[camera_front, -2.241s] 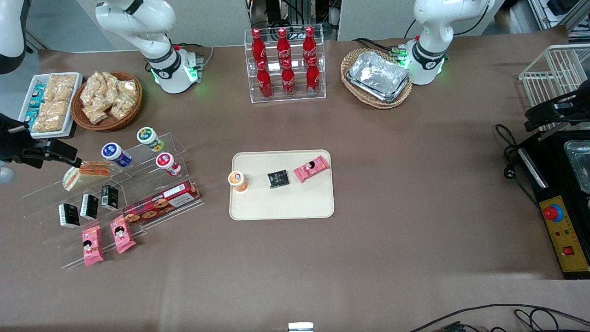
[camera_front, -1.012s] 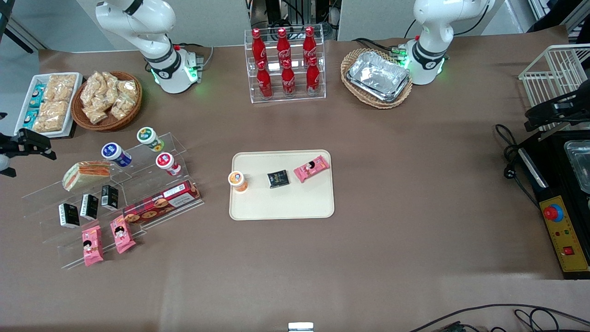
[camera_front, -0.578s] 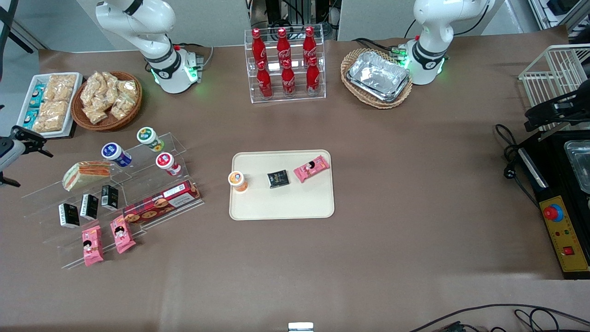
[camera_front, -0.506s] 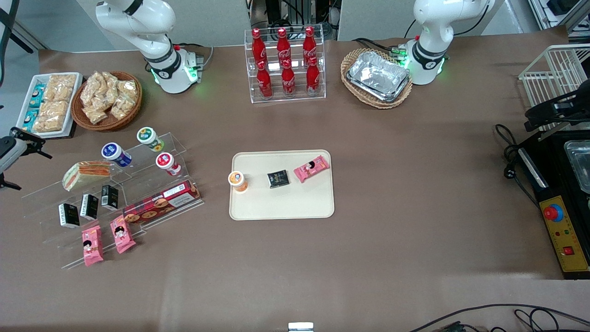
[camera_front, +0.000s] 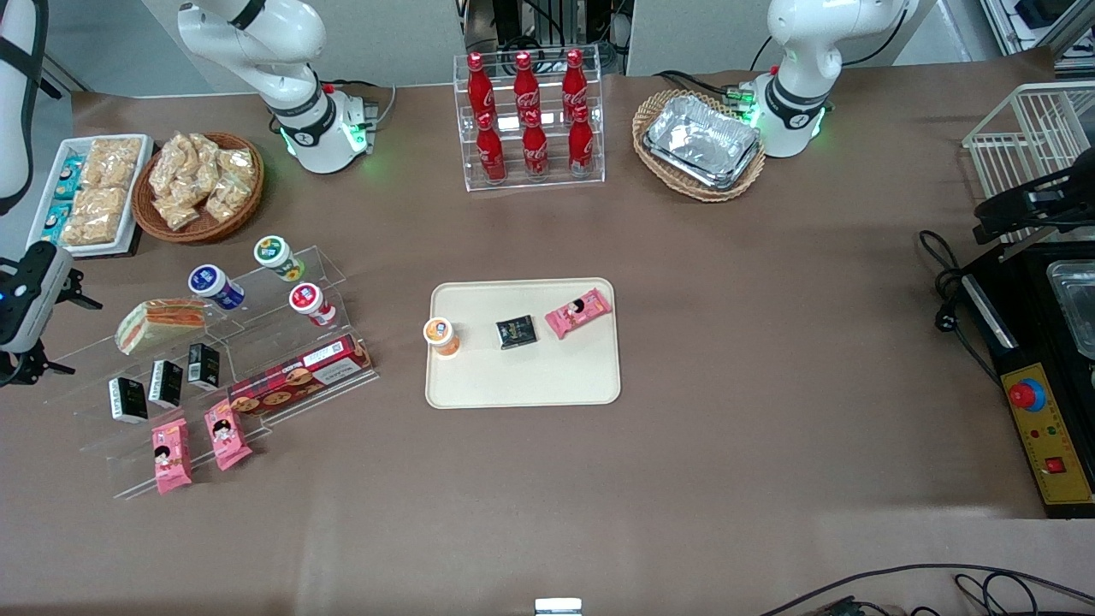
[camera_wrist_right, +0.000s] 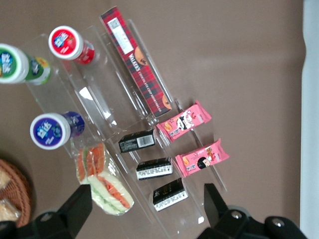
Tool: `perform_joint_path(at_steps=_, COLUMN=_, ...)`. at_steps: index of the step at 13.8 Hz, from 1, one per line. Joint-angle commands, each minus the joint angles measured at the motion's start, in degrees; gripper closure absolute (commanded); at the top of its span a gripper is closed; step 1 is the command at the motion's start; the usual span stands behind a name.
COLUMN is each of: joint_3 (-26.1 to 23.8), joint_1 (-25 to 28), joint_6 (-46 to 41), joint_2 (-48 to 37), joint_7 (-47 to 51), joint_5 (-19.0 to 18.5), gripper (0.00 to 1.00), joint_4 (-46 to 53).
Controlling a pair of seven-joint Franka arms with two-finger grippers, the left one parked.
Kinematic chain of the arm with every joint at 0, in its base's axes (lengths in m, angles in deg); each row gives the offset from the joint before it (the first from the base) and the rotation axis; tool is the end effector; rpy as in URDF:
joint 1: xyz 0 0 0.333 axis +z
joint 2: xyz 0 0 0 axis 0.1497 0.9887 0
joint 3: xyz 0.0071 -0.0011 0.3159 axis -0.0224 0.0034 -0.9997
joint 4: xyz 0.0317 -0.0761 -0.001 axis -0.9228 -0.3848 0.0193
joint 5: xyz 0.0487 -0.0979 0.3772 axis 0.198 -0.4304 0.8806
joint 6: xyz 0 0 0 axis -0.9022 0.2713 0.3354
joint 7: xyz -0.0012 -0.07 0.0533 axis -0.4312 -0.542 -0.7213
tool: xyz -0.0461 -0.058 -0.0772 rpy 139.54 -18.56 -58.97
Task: Place sandwich on tray
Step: 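Move the right gripper toward the wrapped sandwich on the acrylic rack, then lower the open right gripper over the sandwich and close on it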
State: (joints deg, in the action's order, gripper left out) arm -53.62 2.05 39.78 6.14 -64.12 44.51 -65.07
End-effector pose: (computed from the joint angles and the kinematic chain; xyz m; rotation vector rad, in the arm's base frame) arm 0.5926 -0.1169 0.5437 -2.2985 -2.1368 -0.0332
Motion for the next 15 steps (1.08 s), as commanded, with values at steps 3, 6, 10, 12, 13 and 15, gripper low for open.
perform_joint_path(at_steps=3, joint_3=-0.2, joint_1=-2.3, joint_6=0.9, joint_2=-0.1, joint_7=-12.1, joint_5=1.6, gripper=0.0, joint_4=-2.8)
perform_joint_path(at_steps=6, joint_3=-0.2, joint_1=-3.6, joint_6=2.4, joint_2=-2.1, joint_7=-15.5, joint_5=1.6, gripper=0.0, joint_4=-8.0)
perform_joint_path(at_steps=10, joint_3=-0.2, joint_1=-3.6, joint_6=3.7, joint_2=-4.3, joint_7=-18.7, joint_5=1.6, gripper=0.0, joint_4=-14.0)
perform_joint_path(at_steps=12, joint_3=-0.2, joint_1=-3.6, joint_6=7.0, joint_2=-5.9, joint_7=-19.1, joint_5=1.6, gripper=0.0, joint_4=-18.3)
perform_joint_path(at_steps=13, joint_3=-0.2, joint_1=-3.7, joint_6=9.0, joint_2=-5.9, joint_7=-19.8, joint_5=1.6, gripper=0.0, joint_4=-19.9)
perform_joint_path(at_steps=15, joint_3=-0.2, joint_1=-3.7, joint_6=11.2, joint_2=-6.0, joint_7=-21.2, joint_5=1.6, gripper=0.0, joint_4=-21.9)
